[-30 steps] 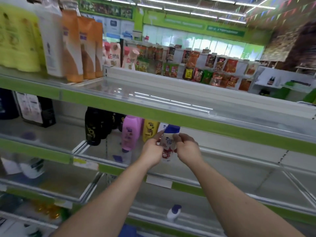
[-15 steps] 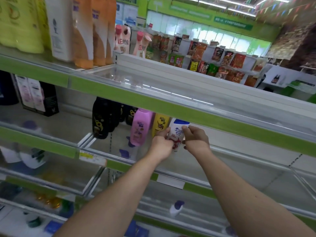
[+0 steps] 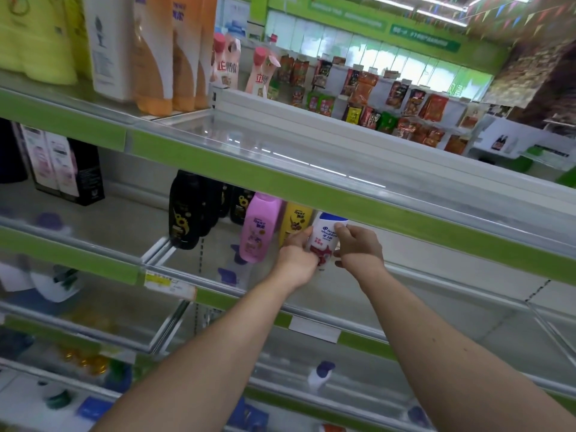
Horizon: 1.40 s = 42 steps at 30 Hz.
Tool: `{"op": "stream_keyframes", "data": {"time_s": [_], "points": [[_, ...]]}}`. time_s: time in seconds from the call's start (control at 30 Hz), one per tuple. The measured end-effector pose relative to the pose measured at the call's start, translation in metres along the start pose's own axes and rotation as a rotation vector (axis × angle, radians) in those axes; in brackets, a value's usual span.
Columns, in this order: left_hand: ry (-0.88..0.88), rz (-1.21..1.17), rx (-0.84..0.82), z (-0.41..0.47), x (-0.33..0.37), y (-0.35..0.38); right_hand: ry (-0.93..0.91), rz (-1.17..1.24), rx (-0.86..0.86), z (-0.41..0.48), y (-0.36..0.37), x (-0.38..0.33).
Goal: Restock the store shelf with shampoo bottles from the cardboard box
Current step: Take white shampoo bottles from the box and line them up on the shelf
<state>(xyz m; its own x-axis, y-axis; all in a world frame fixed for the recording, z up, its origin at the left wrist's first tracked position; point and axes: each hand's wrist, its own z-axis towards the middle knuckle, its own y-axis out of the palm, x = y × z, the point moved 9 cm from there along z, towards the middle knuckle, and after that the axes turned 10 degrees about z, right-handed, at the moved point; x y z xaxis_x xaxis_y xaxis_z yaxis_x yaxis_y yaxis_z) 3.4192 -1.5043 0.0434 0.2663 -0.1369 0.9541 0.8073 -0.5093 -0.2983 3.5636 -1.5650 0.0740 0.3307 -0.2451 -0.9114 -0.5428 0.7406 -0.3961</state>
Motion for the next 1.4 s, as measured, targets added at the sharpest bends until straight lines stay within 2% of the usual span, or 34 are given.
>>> {"op": "stream_keyframes", "data": {"time_s": [0.33,0.7,0.83,1.03,1.13,1.23,1.4], "points": [[0.039,0.021,-0.018,0.008,-0.002,0.005,0.029,-0.003,-0.045,0.007,0.005,0.003],[0.000,0.033,0.027,0.010,-0.008,0.010,0.047,-0.087,-0.151,-0.003,0.008,-0.001],[0.027,0.002,0.075,-0.004,-0.006,0.007,0.125,0.050,-0.149,-0.018,-0.007,0.017],[0.123,-0.045,0.115,-0.064,0.002,0.028,0.111,0.295,-0.104,-0.071,-0.066,0.035],[0.113,-0.128,0.073,-0.103,-0.013,0.057,0.156,0.371,-0.059,-0.104,-0.108,0.069],[0.054,-0.191,0.087,-0.141,-0.045,0.094,0.172,0.324,-0.035,-0.139,-0.147,0.122],[-0.153,-0.071,0.058,-0.200,-0.114,0.181,0.264,0.191,-0.122,-0.191,-0.190,0.228]]}}
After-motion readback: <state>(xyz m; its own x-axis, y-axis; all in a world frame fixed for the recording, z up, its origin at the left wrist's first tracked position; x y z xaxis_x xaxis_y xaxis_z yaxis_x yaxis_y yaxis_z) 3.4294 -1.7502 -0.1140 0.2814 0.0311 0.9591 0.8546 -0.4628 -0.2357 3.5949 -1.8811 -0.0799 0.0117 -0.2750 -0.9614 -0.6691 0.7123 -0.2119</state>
